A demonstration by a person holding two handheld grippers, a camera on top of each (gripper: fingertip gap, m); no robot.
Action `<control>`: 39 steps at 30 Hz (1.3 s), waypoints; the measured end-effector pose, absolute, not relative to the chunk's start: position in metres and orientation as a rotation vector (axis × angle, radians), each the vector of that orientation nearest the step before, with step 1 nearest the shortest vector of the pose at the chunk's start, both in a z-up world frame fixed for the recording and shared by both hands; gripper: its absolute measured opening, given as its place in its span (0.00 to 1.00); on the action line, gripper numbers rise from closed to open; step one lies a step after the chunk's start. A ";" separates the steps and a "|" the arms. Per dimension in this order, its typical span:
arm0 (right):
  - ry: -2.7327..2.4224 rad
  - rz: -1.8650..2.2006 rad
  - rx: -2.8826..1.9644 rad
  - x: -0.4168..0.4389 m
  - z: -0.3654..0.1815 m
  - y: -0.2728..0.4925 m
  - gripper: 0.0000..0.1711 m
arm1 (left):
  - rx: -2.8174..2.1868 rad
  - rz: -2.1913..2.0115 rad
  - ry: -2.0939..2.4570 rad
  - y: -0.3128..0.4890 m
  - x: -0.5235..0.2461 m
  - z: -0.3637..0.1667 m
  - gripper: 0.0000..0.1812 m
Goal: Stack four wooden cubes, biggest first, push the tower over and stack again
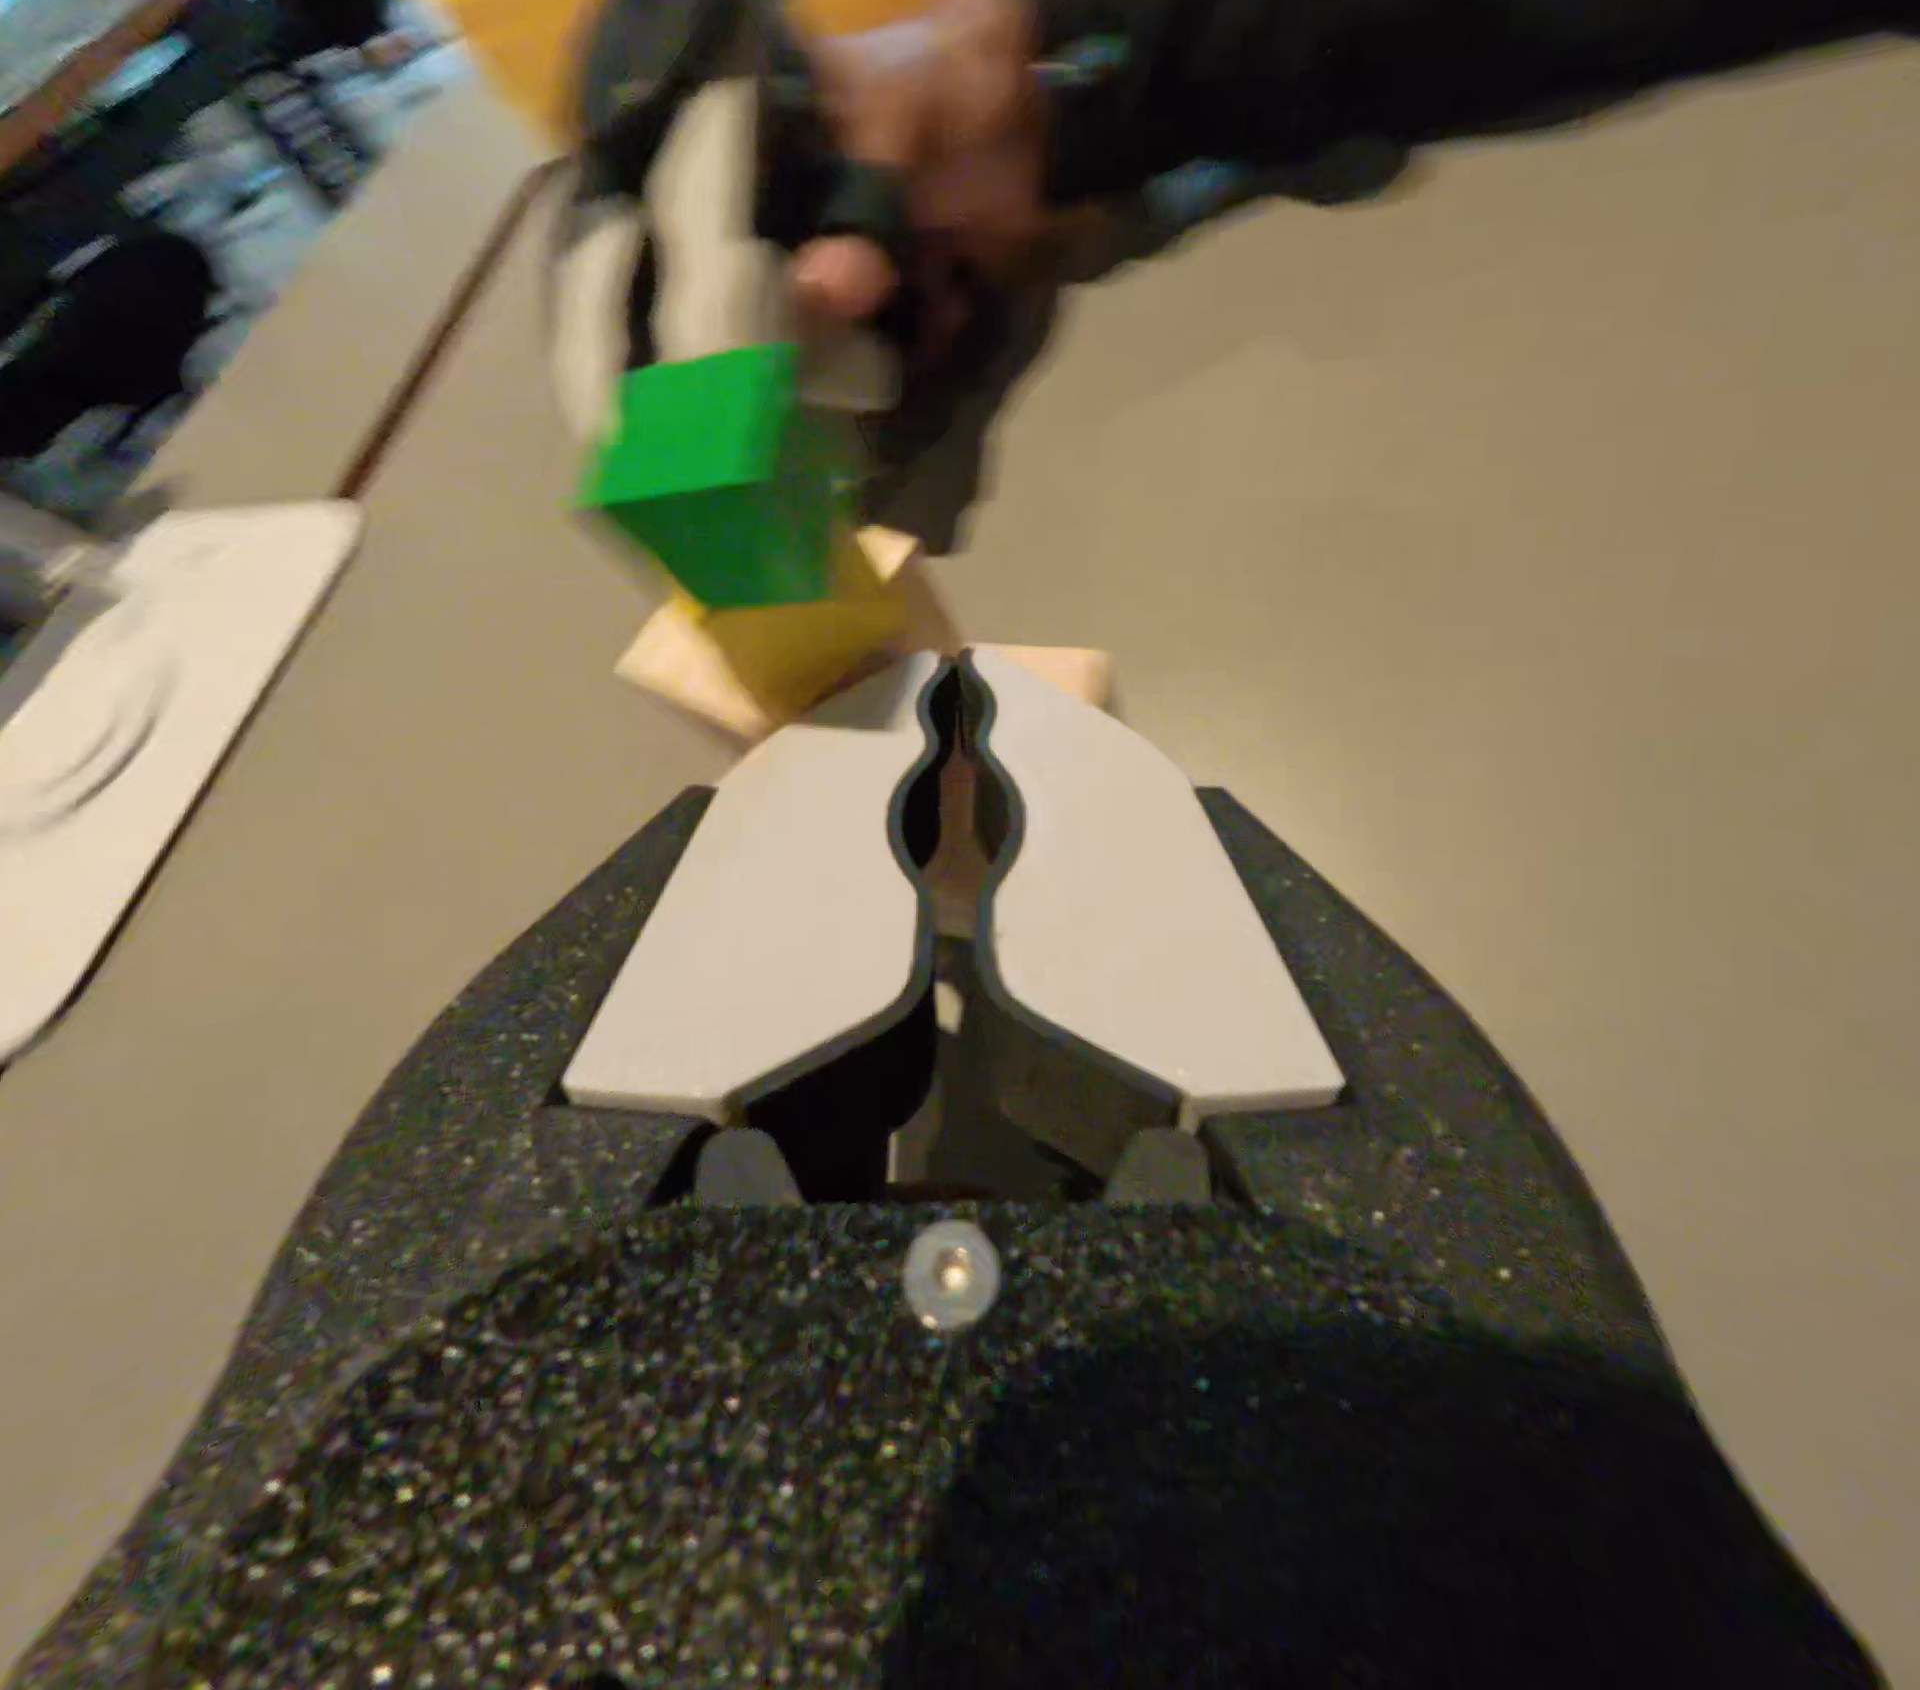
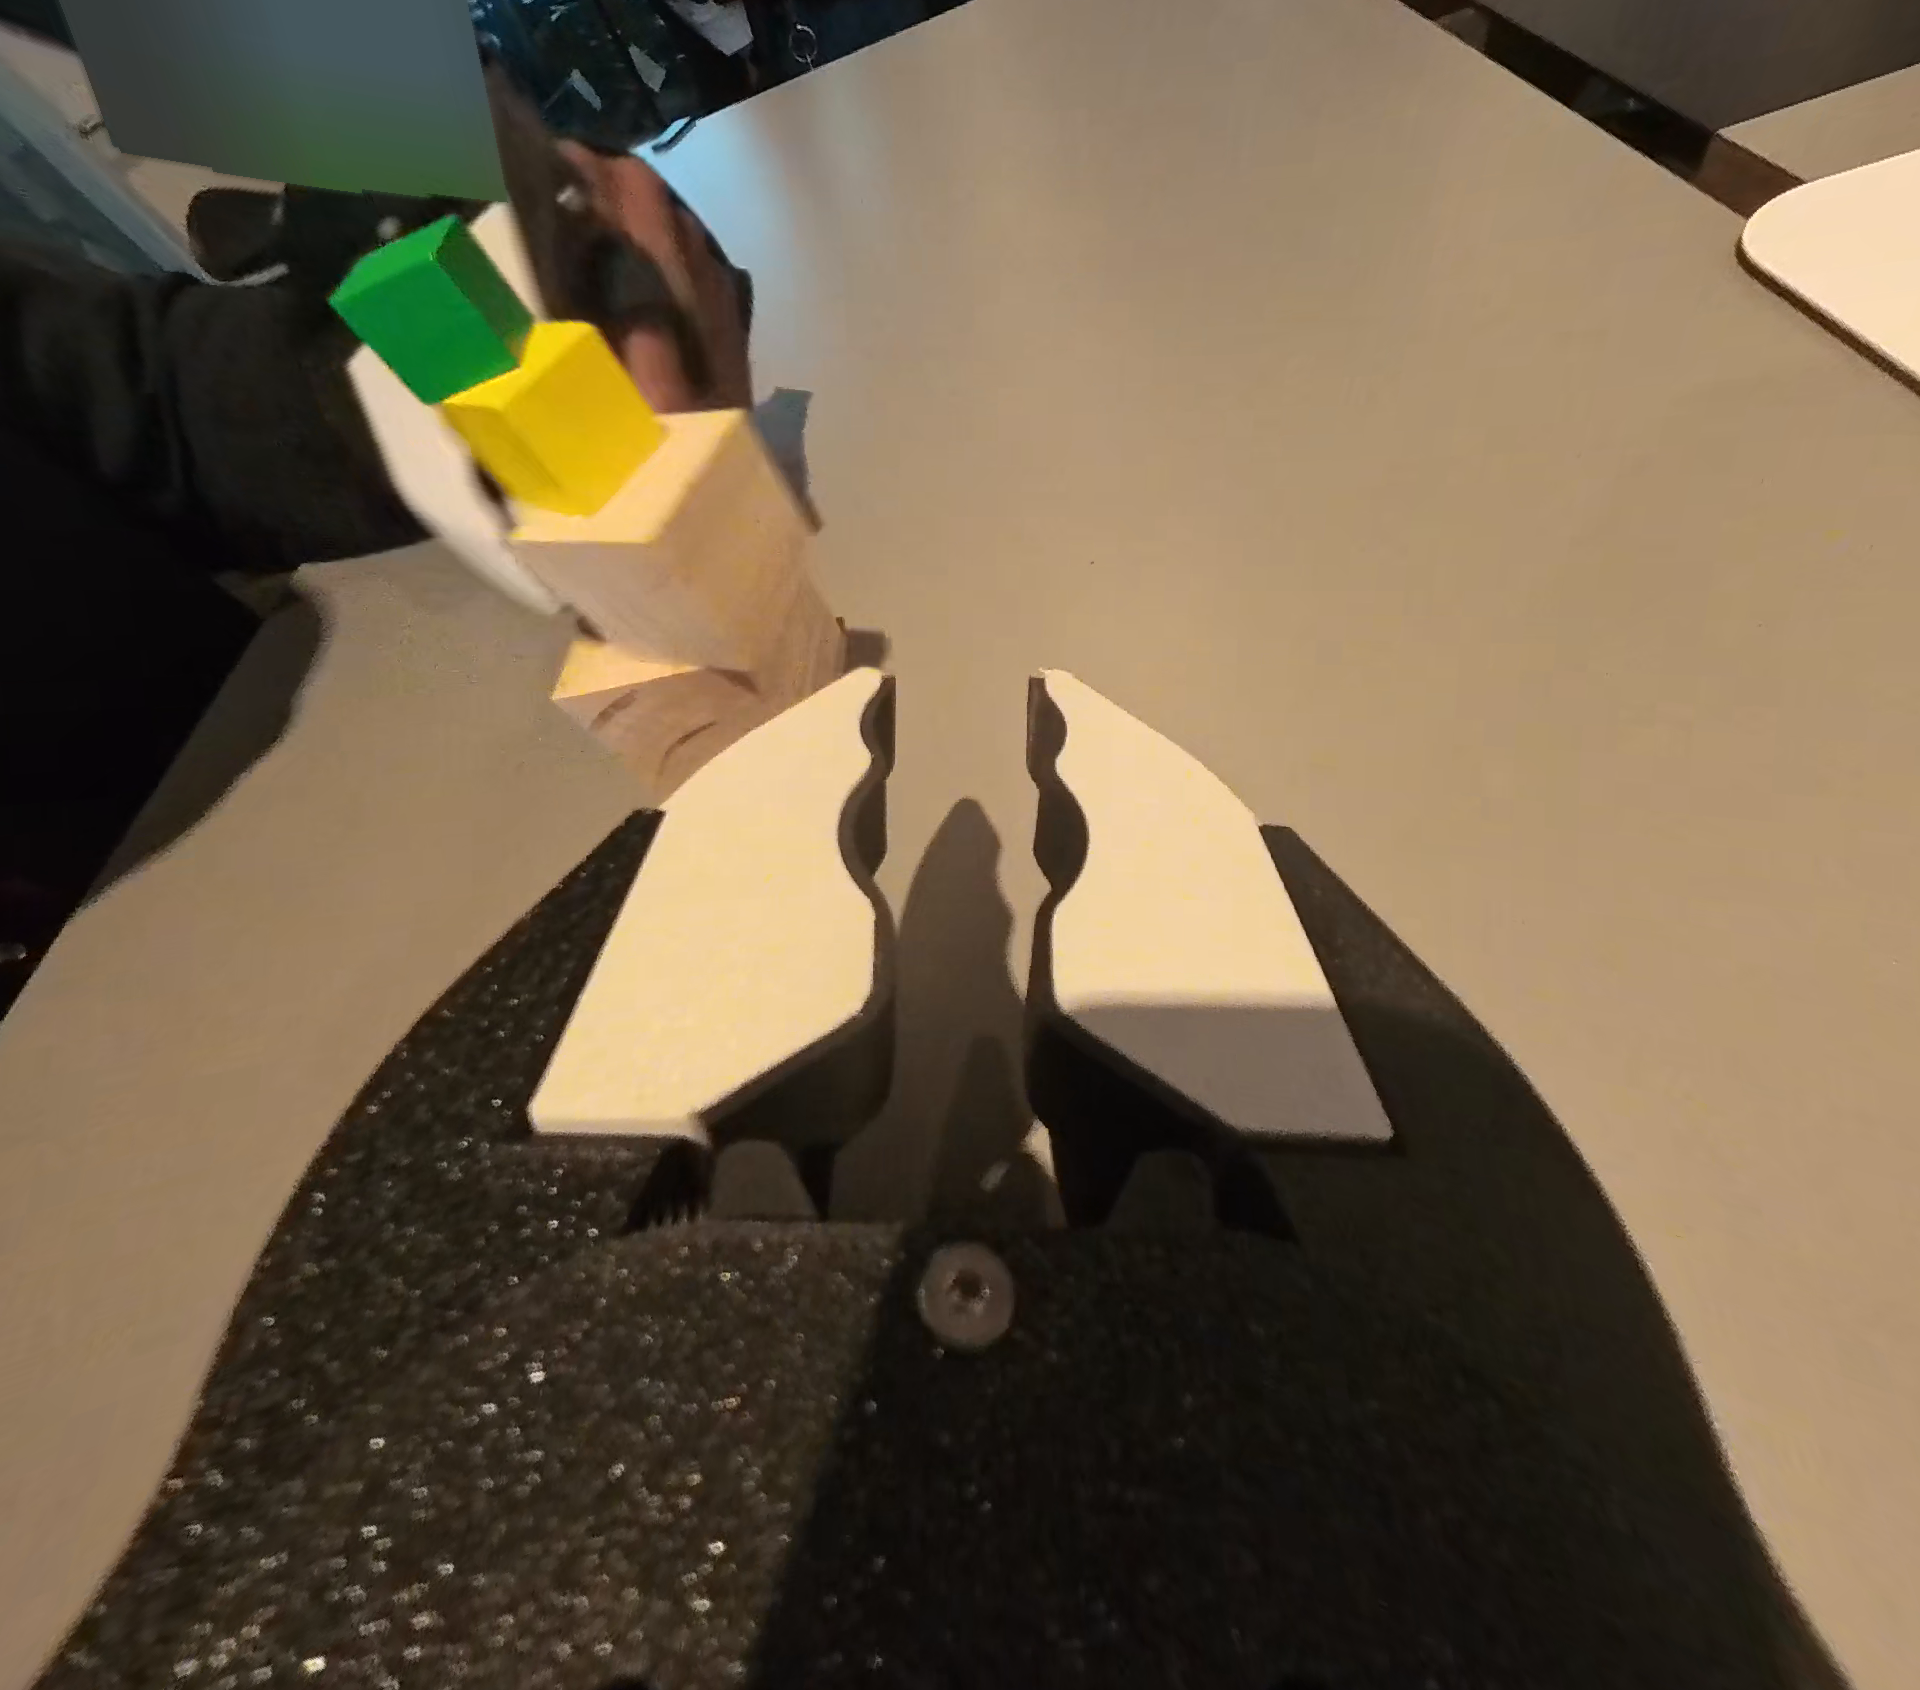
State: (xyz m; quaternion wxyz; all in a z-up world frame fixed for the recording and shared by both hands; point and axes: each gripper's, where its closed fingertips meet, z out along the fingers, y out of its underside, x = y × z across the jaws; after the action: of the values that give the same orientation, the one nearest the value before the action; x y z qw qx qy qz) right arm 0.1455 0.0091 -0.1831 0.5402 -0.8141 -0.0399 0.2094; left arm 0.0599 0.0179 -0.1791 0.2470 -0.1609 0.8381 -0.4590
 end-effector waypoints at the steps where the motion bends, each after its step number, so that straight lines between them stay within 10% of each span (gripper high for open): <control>1: -0.092 0.503 -1.934 0.146 -0.183 0.009 0.14 | -0.580 -1.261 2.206 0.029 0.074 -0.174 0.00; 39: 0.243 0.060 -2.250 0.147 -0.207 0.025 0.41 | -0.990 -1.208 1.999 0.118 0.116 -0.192 0.25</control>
State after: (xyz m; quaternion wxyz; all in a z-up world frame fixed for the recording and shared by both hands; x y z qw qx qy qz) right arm 0.1472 0.0252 -0.2066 0.4248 -0.8998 0.0970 0.0240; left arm 0.1160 0.1179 -0.1919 0.2976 -0.3727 0.7523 -0.4545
